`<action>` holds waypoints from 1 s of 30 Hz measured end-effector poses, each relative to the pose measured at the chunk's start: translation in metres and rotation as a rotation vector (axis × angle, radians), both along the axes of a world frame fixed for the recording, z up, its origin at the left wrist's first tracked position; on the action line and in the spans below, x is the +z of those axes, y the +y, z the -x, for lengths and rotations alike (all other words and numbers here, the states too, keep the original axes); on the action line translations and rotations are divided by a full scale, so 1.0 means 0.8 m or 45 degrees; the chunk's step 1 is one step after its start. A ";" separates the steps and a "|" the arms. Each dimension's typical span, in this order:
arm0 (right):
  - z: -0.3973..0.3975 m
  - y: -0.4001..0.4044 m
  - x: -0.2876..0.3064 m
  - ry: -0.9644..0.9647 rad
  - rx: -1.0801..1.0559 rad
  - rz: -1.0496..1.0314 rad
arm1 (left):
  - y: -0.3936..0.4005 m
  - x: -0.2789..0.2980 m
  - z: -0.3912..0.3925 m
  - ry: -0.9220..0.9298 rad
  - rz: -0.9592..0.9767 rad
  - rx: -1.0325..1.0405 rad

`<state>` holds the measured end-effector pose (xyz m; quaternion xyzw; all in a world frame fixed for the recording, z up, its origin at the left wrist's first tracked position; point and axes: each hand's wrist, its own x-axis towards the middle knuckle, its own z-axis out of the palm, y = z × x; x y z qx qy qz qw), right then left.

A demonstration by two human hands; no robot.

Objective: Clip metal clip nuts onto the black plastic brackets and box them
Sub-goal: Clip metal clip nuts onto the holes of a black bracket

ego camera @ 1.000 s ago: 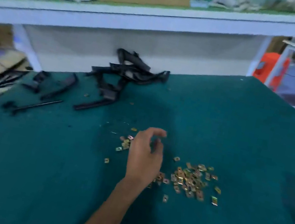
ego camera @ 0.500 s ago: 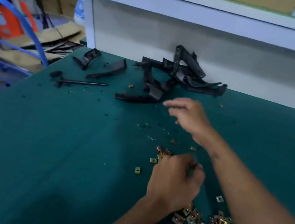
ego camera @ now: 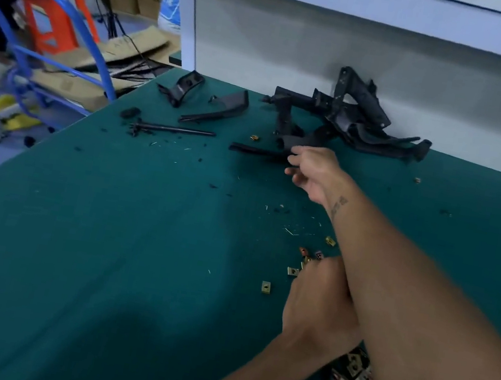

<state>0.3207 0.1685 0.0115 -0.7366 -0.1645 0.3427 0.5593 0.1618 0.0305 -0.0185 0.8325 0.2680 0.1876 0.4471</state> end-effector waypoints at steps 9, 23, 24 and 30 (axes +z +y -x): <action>0.005 -0.034 0.028 0.065 -0.173 -0.357 | 0.002 -0.003 -0.003 -0.250 0.113 0.037; 0.006 -0.298 0.079 0.077 -0.612 -0.937 | 0.002 -0.005 0.003 -0.505 0.331 0.175; 0.015 -0.315 0.079 0.093 -0.577 -0.956 | 0.002 -0.004 0.006 -0.571 0.396 0.212; 0.090 -0.322 0.027 0.056 -0.228 -1.021 | 0.009 0.016 0.010 -0.725 1.252 -0.146</action>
